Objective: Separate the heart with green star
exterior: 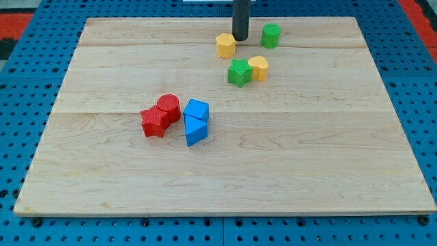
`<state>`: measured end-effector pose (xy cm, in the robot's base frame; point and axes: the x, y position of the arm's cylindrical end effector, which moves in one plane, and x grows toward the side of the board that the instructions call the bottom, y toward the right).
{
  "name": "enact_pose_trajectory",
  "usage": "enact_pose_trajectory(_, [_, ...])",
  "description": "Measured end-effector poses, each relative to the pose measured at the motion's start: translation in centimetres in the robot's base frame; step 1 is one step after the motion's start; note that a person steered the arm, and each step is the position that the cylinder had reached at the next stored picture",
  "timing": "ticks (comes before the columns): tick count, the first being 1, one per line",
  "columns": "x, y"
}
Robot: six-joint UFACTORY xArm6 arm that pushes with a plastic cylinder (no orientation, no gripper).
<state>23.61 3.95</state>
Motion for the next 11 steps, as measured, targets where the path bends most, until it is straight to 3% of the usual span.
enact_pose_trajectory(2, [-2.3,-3.3])
enact_pose_trajectory(5, [-1.1,-4.5])
enact_pose_trajectory(7, [-1.3,-9.7])
enact_pose_trajectory(8, [6.1,-6.2])
enact_pose_trajectory(9, [7.7,0.0])
enact_pose_trajectory(10, [10.3,2.2])
enact_pose_trajectory(11, [16.2,7.0])
